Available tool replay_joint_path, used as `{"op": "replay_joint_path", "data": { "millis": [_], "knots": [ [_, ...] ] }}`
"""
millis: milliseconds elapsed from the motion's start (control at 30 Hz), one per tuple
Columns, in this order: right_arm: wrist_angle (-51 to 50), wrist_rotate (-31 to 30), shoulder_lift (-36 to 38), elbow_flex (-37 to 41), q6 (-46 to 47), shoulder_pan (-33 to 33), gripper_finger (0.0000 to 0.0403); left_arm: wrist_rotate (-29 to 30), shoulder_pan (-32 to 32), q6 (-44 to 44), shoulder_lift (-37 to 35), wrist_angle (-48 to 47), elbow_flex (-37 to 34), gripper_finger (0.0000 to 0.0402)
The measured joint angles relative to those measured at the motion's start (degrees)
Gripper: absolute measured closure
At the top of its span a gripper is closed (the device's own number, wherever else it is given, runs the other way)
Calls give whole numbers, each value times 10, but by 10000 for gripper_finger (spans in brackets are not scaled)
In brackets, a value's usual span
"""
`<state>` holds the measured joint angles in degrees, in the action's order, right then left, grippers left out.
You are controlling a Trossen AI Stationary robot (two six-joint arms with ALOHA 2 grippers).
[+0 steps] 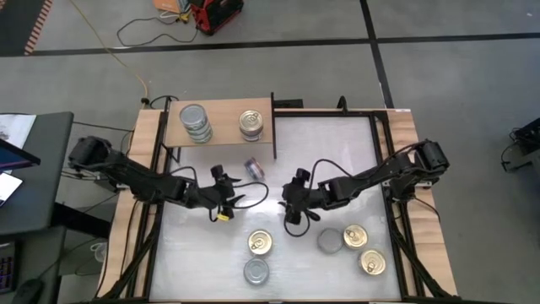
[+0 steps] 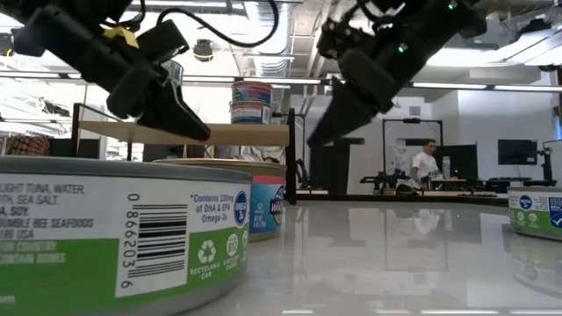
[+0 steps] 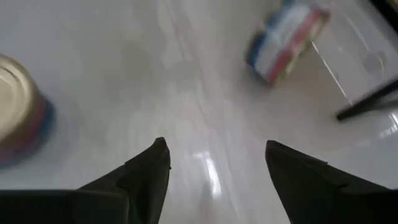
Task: Stack canned seafood by type on shelf
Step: Stack the blue-pink tuna can on top of the other blue-pink tuna cans on the shelf
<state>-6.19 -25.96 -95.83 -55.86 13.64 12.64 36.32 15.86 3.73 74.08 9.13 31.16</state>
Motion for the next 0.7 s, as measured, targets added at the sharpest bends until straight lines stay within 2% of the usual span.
{"op": "replay_joint_path", "data": {
  "millis": [200, 300, 400, 567, 700],
  "knots": [
    [69, 0, -13, -1, -16, -8, 110, 3, 28, 41, -10, -53, 21, 162],
    [106, 3, -39, -2, -17, -12, 110, 51, 64, 36, -20, -48, 21, 162],
    [103, -5, -70, -25, 22, -13, 110, 99, 94, 8, -27, -47, 21, 162],
    [43, -102, -86, -65, 74, 17, 110, 105, 118, -42, -39, -56, 21, 162],
    [36, -182, -85, -67, 113, 47, 110, 105, 121, -75, -39, -58, 21, 162]
  ]
}}
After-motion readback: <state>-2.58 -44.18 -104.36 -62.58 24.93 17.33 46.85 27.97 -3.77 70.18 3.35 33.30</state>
